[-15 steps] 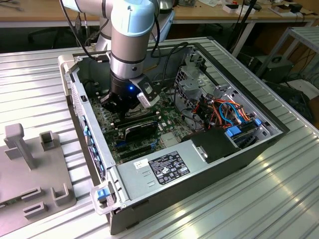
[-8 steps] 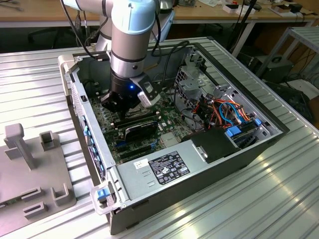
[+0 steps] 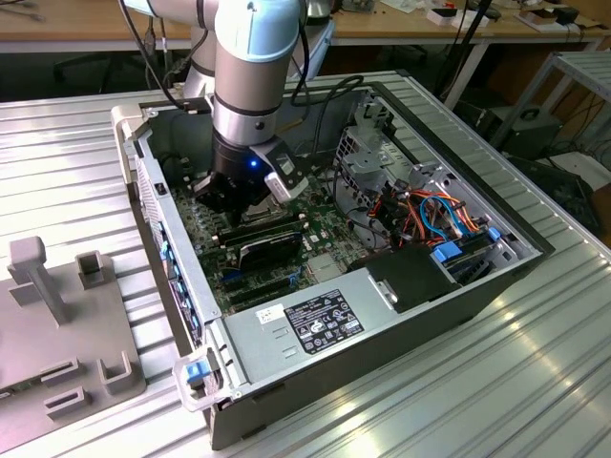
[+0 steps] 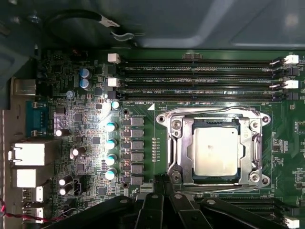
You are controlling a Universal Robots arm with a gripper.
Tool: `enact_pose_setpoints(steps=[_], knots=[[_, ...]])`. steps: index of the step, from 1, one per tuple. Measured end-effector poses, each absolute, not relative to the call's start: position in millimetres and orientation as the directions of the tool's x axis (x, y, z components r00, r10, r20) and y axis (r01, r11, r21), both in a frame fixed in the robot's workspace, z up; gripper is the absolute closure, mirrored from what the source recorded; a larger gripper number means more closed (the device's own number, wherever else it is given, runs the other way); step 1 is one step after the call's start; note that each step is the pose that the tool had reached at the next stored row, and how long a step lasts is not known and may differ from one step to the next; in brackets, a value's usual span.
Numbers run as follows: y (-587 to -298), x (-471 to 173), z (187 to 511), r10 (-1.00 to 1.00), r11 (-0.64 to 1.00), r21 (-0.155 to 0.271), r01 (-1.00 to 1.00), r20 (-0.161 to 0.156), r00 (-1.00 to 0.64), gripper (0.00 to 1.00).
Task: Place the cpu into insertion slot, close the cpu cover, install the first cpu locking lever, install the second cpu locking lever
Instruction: 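Install the second cpu locking lever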
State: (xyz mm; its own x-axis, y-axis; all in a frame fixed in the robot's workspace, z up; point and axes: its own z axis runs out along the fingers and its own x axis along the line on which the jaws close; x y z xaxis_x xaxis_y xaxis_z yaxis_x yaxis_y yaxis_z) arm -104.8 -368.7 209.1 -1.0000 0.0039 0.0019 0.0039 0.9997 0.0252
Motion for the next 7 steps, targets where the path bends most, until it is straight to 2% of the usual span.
enact_pose_setpoints(steps=[7], knots=[[-368.7, -104.3, 209.2, 0.004, 1.000, 0.025, 0.004, 0.002, -1.000, 0.89]])
